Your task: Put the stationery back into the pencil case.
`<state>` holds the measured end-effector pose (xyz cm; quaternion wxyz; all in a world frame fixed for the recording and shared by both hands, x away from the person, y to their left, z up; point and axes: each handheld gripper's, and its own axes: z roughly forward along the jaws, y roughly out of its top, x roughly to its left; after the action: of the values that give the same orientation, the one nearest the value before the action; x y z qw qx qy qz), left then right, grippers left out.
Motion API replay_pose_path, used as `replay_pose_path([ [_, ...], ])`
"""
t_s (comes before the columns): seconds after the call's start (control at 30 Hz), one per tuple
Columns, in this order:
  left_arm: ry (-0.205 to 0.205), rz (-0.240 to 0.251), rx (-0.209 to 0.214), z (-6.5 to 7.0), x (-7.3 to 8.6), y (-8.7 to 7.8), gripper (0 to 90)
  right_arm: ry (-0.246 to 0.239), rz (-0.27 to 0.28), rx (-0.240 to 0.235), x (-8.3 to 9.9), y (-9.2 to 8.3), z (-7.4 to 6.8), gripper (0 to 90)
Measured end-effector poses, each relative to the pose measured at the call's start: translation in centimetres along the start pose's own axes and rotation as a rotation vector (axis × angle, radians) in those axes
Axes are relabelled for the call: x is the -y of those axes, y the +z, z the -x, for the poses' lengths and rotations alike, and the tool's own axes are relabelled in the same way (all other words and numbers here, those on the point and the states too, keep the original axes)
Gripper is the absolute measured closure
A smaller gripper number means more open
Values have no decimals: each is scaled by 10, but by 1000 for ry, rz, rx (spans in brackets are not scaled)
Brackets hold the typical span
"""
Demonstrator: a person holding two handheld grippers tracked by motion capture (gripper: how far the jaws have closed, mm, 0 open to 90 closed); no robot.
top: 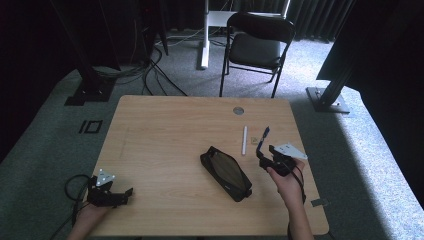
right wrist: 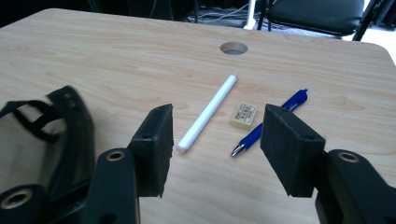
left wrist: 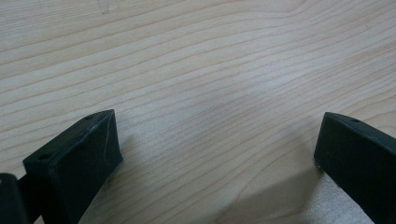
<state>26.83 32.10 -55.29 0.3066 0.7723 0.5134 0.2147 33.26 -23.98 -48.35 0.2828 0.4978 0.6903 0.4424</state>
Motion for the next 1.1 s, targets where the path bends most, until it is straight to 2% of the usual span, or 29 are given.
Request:
replay_pose_path([
  [0.37, 0, -1, 0, 0, 0, 0, 6, 44, -36, 12, -13, 34, 9, 453],
  [0.47, 0, -1, 0, 0, 0, 0, 6, 50, -46, 31, -15, 43, 11, 453],
  [0.77, 0, -1, 0, 0, 0, 0, 6, 73, -73, 66, -14, 65, 17, 463],
  [0.87, 0, -1, 0, 0, 0, 0, 6, 94, -78, 63, -12, 71, 19, 467],
  [1.1, 0, -1, 0, 0, 0, 0, 6, 104, -97, 74, -11, 84, 19, 472],
])
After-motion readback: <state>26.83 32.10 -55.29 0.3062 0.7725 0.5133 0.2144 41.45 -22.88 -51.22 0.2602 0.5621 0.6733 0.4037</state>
